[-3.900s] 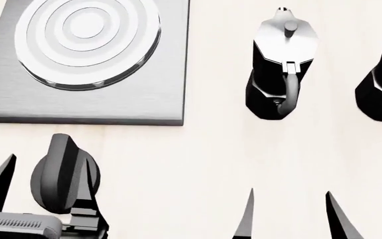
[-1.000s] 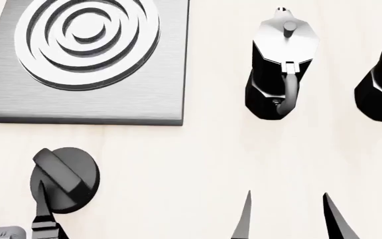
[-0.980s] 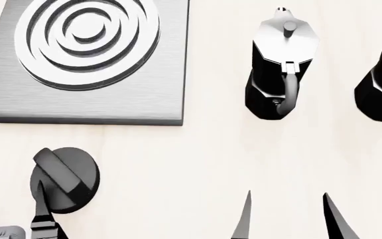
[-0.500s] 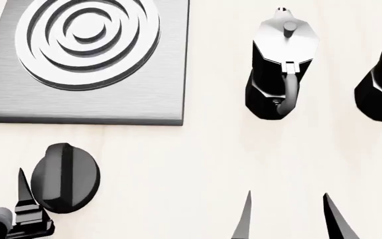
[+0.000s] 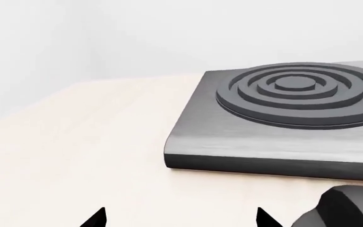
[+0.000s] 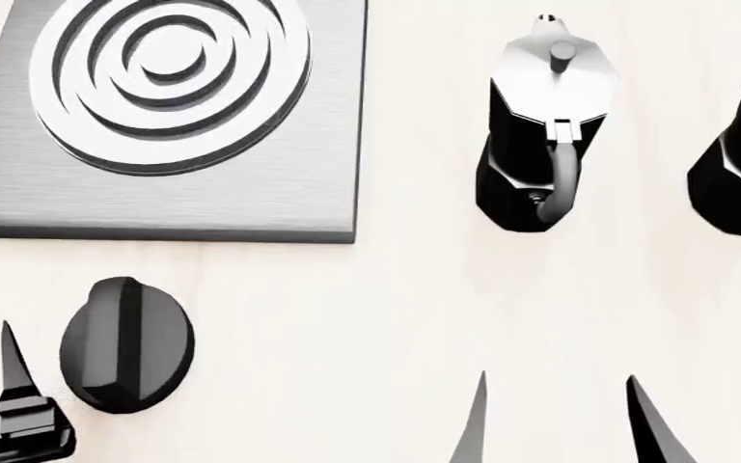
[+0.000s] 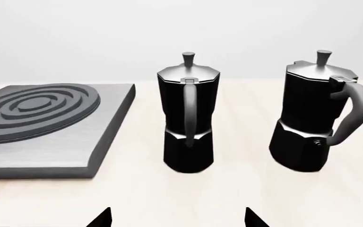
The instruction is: Turn off the stove.
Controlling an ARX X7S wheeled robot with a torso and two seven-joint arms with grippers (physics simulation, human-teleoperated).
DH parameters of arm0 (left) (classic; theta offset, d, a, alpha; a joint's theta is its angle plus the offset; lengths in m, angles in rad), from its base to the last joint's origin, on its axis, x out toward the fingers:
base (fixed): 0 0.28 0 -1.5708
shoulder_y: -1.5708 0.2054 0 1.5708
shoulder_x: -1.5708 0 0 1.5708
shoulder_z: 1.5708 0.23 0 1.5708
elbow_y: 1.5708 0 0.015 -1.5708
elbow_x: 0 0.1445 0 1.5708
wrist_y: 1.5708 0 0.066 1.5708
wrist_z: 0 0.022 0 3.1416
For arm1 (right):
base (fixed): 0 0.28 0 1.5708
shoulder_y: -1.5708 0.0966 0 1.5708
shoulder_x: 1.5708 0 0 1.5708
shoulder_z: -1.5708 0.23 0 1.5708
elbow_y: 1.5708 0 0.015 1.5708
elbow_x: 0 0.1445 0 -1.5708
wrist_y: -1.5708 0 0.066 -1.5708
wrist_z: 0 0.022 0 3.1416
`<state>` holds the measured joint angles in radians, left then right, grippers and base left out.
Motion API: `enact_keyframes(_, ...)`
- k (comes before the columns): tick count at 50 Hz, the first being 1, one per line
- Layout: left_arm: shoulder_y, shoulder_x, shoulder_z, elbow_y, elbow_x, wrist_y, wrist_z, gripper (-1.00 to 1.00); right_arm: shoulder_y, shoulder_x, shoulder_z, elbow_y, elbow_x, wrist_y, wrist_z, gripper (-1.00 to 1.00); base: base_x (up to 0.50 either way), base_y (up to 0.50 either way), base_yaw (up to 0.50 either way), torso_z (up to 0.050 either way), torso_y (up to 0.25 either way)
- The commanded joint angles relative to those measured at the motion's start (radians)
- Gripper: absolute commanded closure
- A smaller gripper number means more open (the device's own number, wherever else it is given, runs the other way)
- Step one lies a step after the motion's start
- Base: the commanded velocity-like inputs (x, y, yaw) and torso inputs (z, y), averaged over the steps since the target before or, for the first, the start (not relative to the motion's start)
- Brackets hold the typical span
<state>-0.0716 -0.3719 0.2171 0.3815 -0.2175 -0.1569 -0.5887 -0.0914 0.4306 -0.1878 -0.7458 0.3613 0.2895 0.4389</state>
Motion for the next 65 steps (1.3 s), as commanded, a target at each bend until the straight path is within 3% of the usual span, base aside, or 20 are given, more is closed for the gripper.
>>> enact_keyframes(1,0.021,-0.016,-0.007,0.05,-0.015,-0.011,-0.002,-1.0,0.0,0.002,-0.004,0.004,0.0,-0.006,0.0,-1.0,0.0,0.0,0.0,0.0,0.0)
enact_keyframes(21,0.071,-0.062,0.005,0.16,-0.13,-0.035,0.076,-1.0,0.031,-0.019,-0.006,0.079,0.003,-0.092,-0.034,-1.0,0.0,0.0,0.0,0.0,0.0)
enact_keyframes(65,0.062,-0.096,0.038,0.326,-0.157,-0.086,0.074,-1.0,0.148,-0.022,-0.005,0.059,0.033,-0.011,0.006,-1.0,0.0,0.0,0.0,0.0,0.0)
